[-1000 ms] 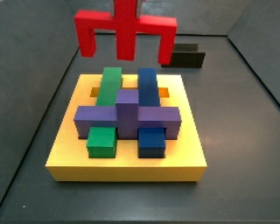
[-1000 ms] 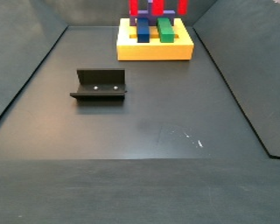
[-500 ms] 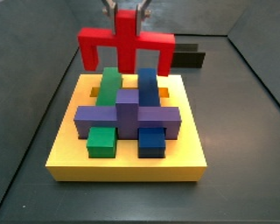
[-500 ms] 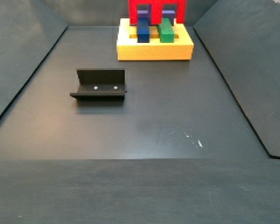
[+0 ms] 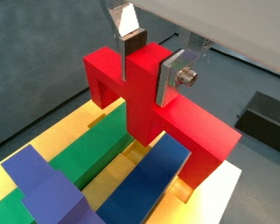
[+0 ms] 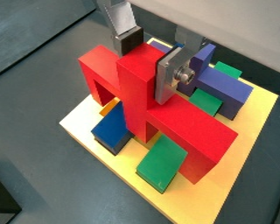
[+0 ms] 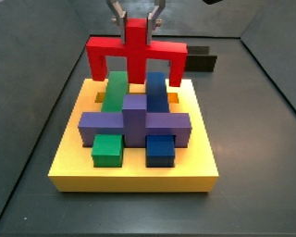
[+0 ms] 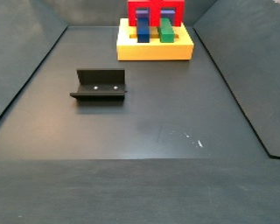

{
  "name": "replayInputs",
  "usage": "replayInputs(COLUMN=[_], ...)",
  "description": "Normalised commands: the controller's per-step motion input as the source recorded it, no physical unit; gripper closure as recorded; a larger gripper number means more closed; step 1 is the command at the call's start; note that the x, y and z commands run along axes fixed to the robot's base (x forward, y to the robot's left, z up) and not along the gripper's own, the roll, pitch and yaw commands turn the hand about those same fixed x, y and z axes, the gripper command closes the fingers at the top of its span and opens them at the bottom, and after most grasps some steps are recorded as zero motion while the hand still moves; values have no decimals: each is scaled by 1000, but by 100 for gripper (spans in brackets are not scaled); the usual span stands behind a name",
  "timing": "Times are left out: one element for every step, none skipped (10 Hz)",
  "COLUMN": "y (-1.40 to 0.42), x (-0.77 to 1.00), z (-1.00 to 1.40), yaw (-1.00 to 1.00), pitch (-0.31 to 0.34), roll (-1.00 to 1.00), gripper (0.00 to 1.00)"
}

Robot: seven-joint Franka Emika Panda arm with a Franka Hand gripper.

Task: Pick up the red object. Move up. Move to above the board. Insert the red object.
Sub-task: Insert the red object.

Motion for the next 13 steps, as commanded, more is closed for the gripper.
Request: replayInputs(y=[0, 0, 0, 0, 0, 0, -3, -23, -43, -43, -34, -17, 0], x=[189, 149, 131, 54, 0, 0, 0, 0, 0, 0, 0, -26, -243], z=[-100, -69, -54, -80, -100, -163, -214, -243, -280, -294, -209, 0, 0], yaw=[20, 26, 14, 9, 3, 0, 0, 0, 20, 23, 9, 20, 0], pitch=[-36, -27, -24, -33, -47, -59, -69, -90, -113, -129, -90, -23, -86], roll=[0, 0, 0, 1, 27, 50, 70, 71, 59, 40, 49, 14, 0], gripper=[100, 100, 100, 100, 100, 100, 100, 100, 100, 100, 100, 100, 100])
